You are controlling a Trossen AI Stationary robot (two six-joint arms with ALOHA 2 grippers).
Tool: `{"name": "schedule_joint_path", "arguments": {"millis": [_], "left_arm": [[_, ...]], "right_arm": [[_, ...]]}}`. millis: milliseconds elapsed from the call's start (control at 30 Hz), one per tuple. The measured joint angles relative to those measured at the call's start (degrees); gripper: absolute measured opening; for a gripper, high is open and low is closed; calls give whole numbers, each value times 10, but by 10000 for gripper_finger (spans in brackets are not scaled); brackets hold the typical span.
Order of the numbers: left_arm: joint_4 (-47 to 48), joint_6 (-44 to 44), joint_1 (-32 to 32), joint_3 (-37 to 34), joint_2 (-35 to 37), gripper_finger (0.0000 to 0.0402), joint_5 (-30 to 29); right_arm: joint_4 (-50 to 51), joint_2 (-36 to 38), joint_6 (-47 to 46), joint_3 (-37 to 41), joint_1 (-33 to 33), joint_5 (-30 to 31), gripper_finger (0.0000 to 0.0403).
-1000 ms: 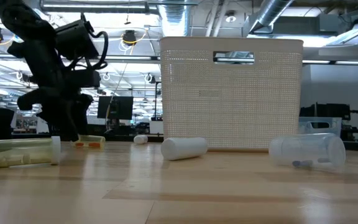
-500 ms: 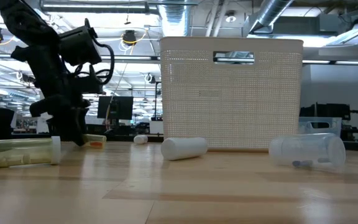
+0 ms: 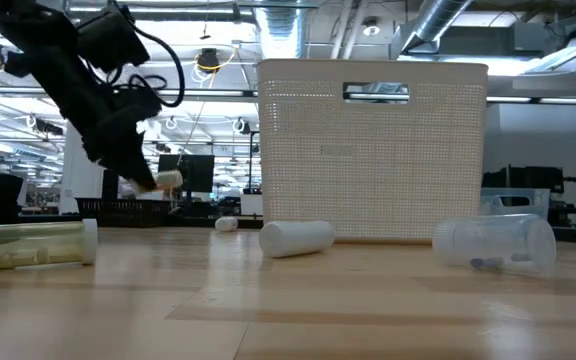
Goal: Pick & place medical supplies in basket/bin
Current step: Put the top yellow pill bottle in the black bin
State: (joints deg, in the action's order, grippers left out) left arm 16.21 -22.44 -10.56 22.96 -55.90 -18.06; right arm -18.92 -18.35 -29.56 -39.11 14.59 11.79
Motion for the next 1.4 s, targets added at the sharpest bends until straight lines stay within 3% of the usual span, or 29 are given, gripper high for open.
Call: {"name": "schedule_joint_path", "arguments": {"millis": [233, 433, 633, 767, 1000, 1233, 1400], "left_arm": [[13, -164, -87, 1, 85, 82, -84], [-23, -229, -224, 2, 101, 82, -89], [-49, -246, -374, 2, 53, 82, -10], [-107, -234, -432, 2, -4, 82, 33], [-117, -278, -416, 27, -79, 83, -23], [-193, -351, -417, 36, -143, 83, -40], [-198, -365, -416, 58, -183, 83, -55]], "right_arm": [[0, 0, 0, 0, 0, 0, 227], [0, 0, 0, 0, 0, 0, 227], [0, 0, 1, 0, 0, 0, 227], [0, 0, 2, 0, 0, 0, 227], [1, 0, 2, 0, 0, 0, 227], [1, 0, -1, 0, 0, 0, 227], [3, 0, -4, 0, 0, 0, 227]]}}
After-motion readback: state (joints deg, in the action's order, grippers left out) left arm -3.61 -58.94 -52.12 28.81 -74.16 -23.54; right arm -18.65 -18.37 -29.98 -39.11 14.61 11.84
